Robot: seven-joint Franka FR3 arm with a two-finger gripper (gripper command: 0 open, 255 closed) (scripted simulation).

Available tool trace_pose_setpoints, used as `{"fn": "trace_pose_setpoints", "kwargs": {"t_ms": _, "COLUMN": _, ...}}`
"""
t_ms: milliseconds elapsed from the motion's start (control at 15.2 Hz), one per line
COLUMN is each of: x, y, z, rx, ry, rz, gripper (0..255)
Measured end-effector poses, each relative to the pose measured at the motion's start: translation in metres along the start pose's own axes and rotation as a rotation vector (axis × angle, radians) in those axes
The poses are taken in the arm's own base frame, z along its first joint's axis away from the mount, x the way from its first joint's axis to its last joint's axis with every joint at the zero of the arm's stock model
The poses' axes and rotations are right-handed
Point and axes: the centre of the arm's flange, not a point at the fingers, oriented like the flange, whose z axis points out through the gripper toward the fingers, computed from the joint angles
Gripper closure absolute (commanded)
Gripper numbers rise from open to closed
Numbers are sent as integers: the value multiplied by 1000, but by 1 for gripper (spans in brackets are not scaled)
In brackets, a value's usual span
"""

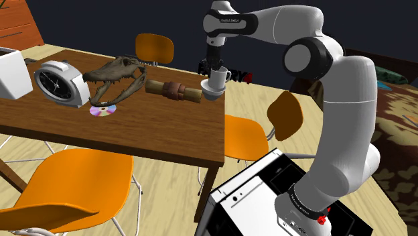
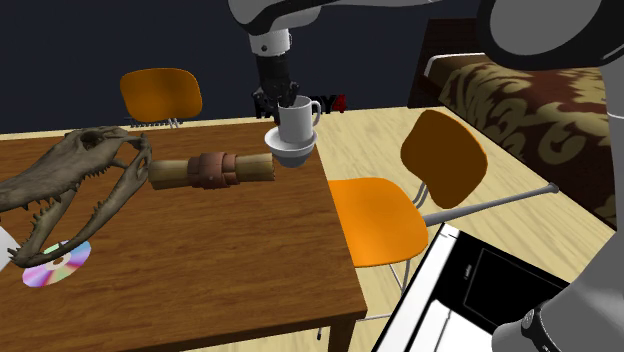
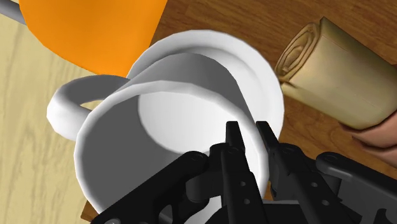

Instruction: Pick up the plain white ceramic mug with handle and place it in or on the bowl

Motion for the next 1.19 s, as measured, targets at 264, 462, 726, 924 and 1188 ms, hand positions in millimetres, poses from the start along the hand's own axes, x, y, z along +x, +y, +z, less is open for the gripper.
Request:
{"fn": "trace_pose_setpoints", "kwargs": {"t_ms": 264, "x": 0, "y": 0, "z": 1, "rx": 0, "ry": 0, "rz": 0, "gripper": 255}}
{"fn": "trace_pose_setpoints", "kwargs": {"t_ms": 462, "x": 0, "y": 0, "z": 1, "rx": 0, "ry": 1, "rz": 0, "gripper": 0}}
{"fn": "trace_pose_setpoints", "kwargs": {"t_ms": 726, "x": 0, "y": 0, "z": 0, "rx": 0, "ry": 1, "rz": 0, "gripper": 0}}
{"fn": "trace_pose_setpoints", "kwargs": {"t_ms": 924, "x": -1, "y": -1, "z": -27, "rx": 0, "ry": 2, "rz": 0, "gripper": 0}}
{"fn": "trace_pose_setpoints", "kwargs": {"t_ms": 1188, "x": 0, "y": 0, "z": -48, "rx": 0, "ry": 2, "rz": 0, "gripper": 0}}
